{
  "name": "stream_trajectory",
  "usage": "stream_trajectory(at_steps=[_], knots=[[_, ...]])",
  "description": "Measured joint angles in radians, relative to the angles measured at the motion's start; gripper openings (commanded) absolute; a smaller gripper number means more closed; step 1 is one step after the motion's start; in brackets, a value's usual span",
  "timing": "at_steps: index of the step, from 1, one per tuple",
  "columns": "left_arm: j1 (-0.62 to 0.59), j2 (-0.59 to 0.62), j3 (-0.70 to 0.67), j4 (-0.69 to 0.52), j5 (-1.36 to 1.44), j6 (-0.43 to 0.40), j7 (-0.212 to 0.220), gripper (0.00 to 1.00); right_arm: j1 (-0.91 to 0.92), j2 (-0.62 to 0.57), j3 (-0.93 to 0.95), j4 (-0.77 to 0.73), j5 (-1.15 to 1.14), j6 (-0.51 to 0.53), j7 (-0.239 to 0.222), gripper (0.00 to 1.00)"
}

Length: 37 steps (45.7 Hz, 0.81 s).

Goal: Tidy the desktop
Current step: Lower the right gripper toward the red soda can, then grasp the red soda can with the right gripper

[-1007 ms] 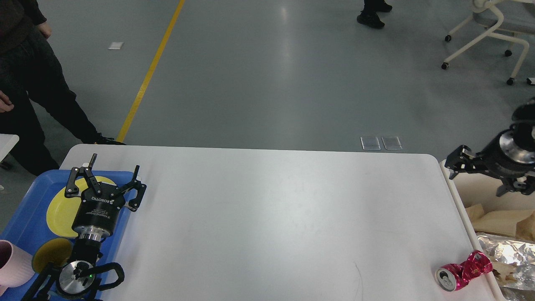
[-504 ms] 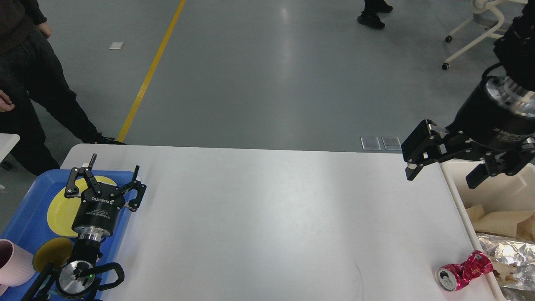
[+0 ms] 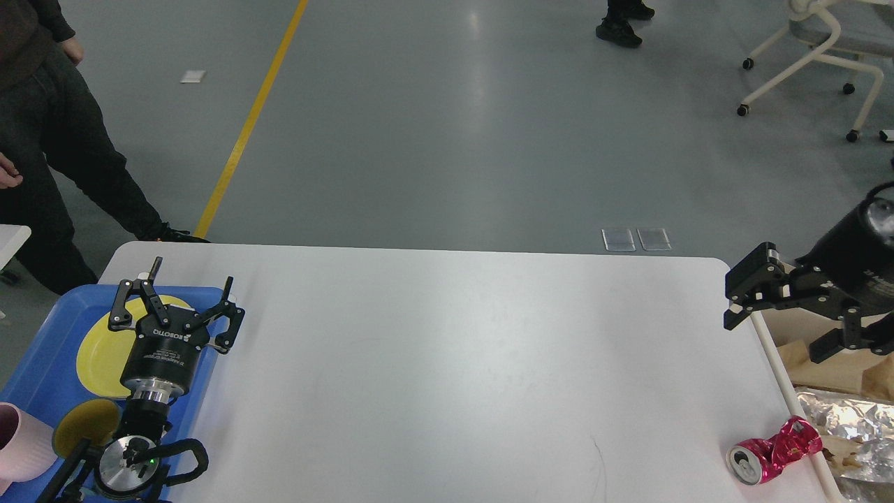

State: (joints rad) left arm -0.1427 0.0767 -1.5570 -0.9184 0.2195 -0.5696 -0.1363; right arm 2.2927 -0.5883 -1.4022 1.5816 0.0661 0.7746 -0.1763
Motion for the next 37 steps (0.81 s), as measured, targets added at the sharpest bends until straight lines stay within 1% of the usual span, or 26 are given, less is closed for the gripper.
stream_trajectory(at_steps=[4, 6, 8, 10, 11, 14, 19, 22, 28, 33, 37], knots=[[0.0, 0.0, 0.0, 0.0, 0.0, 0.0, 0.0, 0.96, -0.109, -0.053, -0.002, -0.001, 0.003, -0.123, -0.008, 0.87], [0.0, 0.0, 0.0, 0.0, 0.0, 0.0, 0.0, 0.96, -0.182, -0.075, 0.0, -0.002, 0.006, -0.202, -0.022, 0.87], [0.0, 0.0, 0.0, 0.0, 0.0, 0.0, 0.0, 0.96, -0.229, -0.086, 0.004, -0.002, 0.01, -0.252, -0.03, 0.89], [0.0, 0.0, 0.0, 0.0, 0.0, 0.0, 0.0, 0.96, -0.284, -0.098, 0.01, -0.004, 0.017, -0.31, -0.036, 0.99], [0.0, 0.0, 0.0, 0.0, 0.0, 0.0, 0.0, 0.96, -0.316, -0.106, 0.016, -0.005, 0.021, -0.343, -0.038, 1.0], [0.0, 0.0, 0.0, 0.0, 0.0, 0.0, 0.0, 0.96, -0.4, -0.129, 0.051, -0.007, 0.038, -0.425, -0.041, 1.0], [0.0, 0.0, 0.0, 0.0, 0.0, 0.0, 0.0, 0.96, -0.573, -0.169, 0.177, -0.039, 0.07, -0.556, -0.041, 1.0], [0.0, 0.0, 0.0, 0.0, 0.0, 0.0, 0.0, 0.96, -0.675, -0.186, 0.259, -0.086, 0.085, -0.593, -0.042, 1.0], [0.0, 0.0, 0.0, 0.0, 0.0, 0.0, 0.0, 0.96, -0.884, -0.193, 0.42, -0.215, 0.11, -0.623, -0.042, 1.0], [0.0, 0.0, 0.0, 0.0, 0.0, 0.0, 0.0, 0.96, -1.058, -0.171, 0.545, -0.355, 0.121, -0.629, -0.042, 1.0], [0.0, 0.0, 0.0, 0.0, 0.0, 0.0, 0.0, 0.96, -1.162, -0.138, 0.601, -0.454, 0.122, -0.642, -0.042, 1.0]])
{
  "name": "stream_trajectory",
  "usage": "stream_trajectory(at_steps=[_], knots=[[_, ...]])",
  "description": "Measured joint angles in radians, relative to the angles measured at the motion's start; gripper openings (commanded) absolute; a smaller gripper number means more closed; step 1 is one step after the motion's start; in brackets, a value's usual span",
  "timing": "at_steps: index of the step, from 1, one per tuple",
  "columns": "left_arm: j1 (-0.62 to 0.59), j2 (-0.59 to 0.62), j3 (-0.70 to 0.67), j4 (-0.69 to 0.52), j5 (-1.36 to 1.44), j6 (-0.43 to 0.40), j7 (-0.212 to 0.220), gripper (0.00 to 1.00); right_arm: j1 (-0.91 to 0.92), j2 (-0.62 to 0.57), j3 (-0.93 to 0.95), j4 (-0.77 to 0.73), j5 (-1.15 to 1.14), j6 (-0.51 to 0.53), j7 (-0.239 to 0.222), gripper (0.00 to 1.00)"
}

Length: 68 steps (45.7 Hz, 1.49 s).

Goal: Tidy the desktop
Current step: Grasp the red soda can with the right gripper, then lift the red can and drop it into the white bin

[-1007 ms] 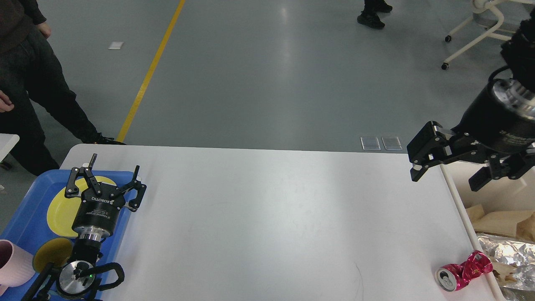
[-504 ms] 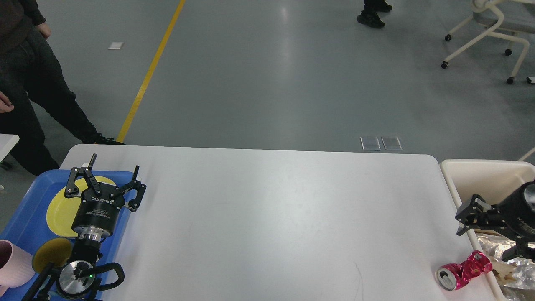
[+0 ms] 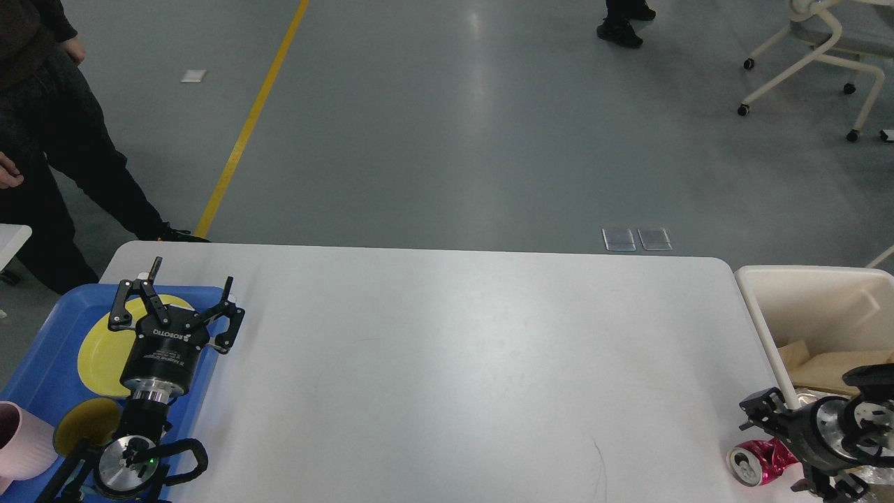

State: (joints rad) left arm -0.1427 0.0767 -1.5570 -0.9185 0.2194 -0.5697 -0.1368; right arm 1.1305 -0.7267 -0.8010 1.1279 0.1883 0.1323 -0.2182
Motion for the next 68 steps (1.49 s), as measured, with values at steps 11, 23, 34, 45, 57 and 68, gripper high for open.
stream_trajectory(at_steps=[11, 23, 34, 45, 57, 68], knots=[[0.0, 0.0, 0.0, 0.0, 0.0, 0.0, 0.0, 0.96, -0.087, 0.067, 0.021, -0.117, 0.001, -0.055, 0.003, 0.83], [0.0, 0.0, 0.0, 0.0, 0.0, 0.0, 0.0, 0.96, -0.116, 0.106, 0.025, -0.146, 0.002, -0.059, 0.003, 0.45], [0.0, 0.0, 0.0, 0.0, 0.0, 0.0, 0.0, 0.96, -0.126, 0.109, 0.026, -0.146, 0.002, -0.064, 0.003, 0.0], [0.0, 0.0, 0.0, 0.0, 0.0, 0.0, 0.0, 0.96, -0.116, 0.109, 0.026, -0.137, 0.002, -0.08, 0.003, 0.0], [0.0, 0.0, 0.0, 0.0, 0.0, 0.0, 0.0, 0.96, -0.113, 0.109, 0.026, -0.133, 0.002, -0.117, 0.003, 0.0], [0.0, 0.0, 0.0, 0.0, 0.0, 0.0, 0.0, 0.96, -0.063, 0.075, 0.008, -0.059, 0.0, -0.104, -0.008, 0.0]])
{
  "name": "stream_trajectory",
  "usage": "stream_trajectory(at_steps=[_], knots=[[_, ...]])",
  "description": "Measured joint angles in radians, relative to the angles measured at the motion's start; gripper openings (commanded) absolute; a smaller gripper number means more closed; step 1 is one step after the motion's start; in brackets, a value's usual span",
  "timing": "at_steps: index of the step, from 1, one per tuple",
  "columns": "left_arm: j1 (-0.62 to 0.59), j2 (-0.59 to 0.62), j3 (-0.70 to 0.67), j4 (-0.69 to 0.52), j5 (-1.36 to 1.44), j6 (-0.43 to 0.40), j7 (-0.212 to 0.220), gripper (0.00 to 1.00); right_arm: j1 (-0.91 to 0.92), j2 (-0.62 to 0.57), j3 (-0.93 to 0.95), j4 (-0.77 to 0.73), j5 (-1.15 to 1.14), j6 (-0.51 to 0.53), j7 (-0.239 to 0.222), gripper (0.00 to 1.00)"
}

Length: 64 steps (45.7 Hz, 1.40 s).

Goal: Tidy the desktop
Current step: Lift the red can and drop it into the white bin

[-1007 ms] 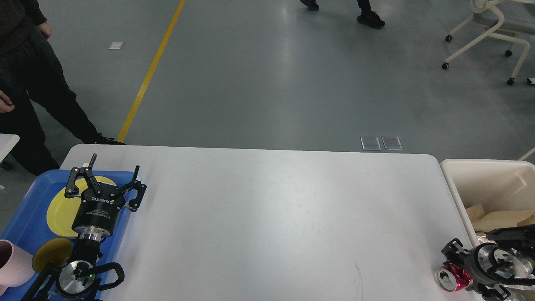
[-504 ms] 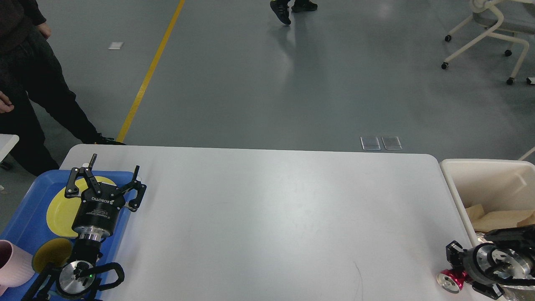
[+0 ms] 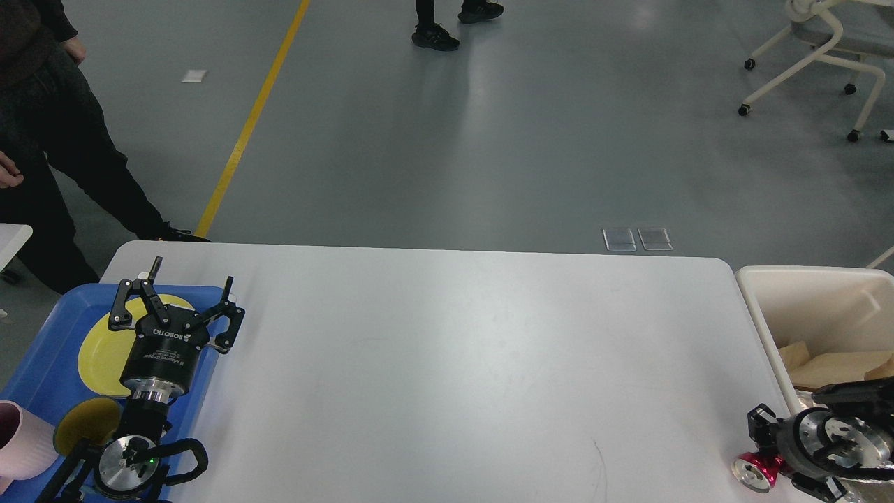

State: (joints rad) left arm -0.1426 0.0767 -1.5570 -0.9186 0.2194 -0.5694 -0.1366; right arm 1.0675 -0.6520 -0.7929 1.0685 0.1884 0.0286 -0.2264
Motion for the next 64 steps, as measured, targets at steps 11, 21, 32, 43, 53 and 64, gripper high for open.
stream_trajectory(at_steps=[11, 21, 32, 43, 53, 64], knots=[[-0.001, 0.0, 0.0, 0.0, 0.0, 0.0, 0.0, 0.96, 0.278, -0.01, -0.193, 0.165, -0.011, 0.168, -0.054, 0.0], [-0.001, 0.0, 0.0, 0.0, 0.0, 0.0, 0.0, 0.96, 0.719, 0.008, -0.412, 0.355, -0.011, 0.448, -0.055, 0.0], [-0.002, 0.0, 0.0, 0.0, 0.0, 0.0, 0.0, 0.96, 1.115, 0.126, -0.604, 0.508, -0.003, 0.584, -0.054, 0.0], [0.0, 0.0, 0.0, 0.0, 0.0, 0.0, 0.0, 0.96, 1.181, 0.133, -0.637, 0.527, -0.001, 0.606, -0.052, 0.0], [0.0, 0.0, 0.0, 0.0, 0.0, 0.0, 0.0, 0.96, 1.152, 0.063, -0.675, 0.471, 0.0, 0.535, -0.05, 0.0], [-0.001, 0.0, 0.0, 0.0, 0.0, 0.0, 0.0, 0.96, 0.812, -0.048, -0.644, 0.215, -0.015, 0.343, -0.049, 0.0]])
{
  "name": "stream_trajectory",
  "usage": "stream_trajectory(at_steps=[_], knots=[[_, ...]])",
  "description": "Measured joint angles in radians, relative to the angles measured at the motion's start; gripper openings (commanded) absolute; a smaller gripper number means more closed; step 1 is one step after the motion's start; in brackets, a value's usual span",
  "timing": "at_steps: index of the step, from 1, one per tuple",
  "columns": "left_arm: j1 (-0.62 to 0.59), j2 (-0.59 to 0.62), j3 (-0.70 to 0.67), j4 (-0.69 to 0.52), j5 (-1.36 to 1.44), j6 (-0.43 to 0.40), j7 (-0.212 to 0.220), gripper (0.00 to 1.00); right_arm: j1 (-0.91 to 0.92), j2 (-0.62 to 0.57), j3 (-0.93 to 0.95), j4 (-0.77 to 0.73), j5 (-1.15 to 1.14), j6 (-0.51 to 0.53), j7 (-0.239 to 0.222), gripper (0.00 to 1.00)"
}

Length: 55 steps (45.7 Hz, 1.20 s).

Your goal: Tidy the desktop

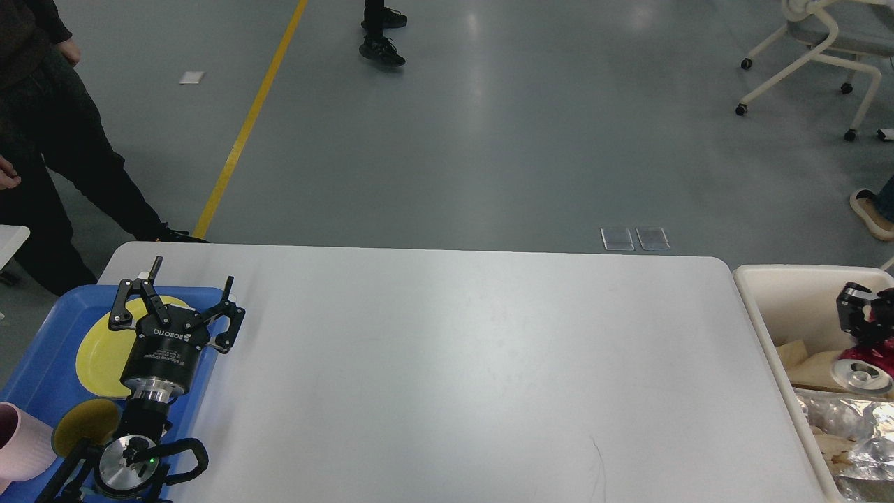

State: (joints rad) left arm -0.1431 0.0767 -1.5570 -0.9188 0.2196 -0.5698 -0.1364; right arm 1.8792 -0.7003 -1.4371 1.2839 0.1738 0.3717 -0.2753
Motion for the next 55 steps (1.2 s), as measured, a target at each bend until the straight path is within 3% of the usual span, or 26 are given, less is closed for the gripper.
stream_trajectory(at_steps=[13, 18, 30, 38, 39, 43, 55], knots=[[0.0, 0.0, 0.0, 0.0, 0.001, 0.0, 0.0, 0.96, -0.617, -0.018, 0.28, -0.501, 0.002, -0.195, 0.001, 0.0], [0.0, 0.0, 0.0, 0.0, 0.001, 0.0, 0.0, 0.96, -0.872, 0.057, 0.409, -0.718, 0.004, -0.278, 0.002, 0.0], [0.0, 0.0, 0.0, 0.0, 0.0, 0.0, 0.0, 0.96, -1.281, 0.292, 0.55, -1.217, 0.01, -0.321, 0.005, 0.0], [0.0, 0.0, 0.0, 0.0, 0.0, 0.0, 0.0, 0.96, -1.323, 0.33, 0.558, -1.251, 0.012, -0.358, 0.005, 0.0], [0.0, 0.0, 0.0, 0.0, 0.0, 0.0, 0.0, 0.96, -1.324, 0.331, 0.558, -1.253, 0.012, -0.36, 0.005, 0.11], [0.0, 0.0, 0.0, 0.0, 0.0, 0.0, 0.0, 0.96, -1.329, 0.336, 0.558, -1.253, 0.012, -0.366, 0.005, 1.0], [0.0, 0.0, 0.0, 0.0, 0.0, 0.0, 0.0, 0.96, -1.345, 0.351, 0.555, -1.252, 0.012, -0.374, 0.005, 1.0]])
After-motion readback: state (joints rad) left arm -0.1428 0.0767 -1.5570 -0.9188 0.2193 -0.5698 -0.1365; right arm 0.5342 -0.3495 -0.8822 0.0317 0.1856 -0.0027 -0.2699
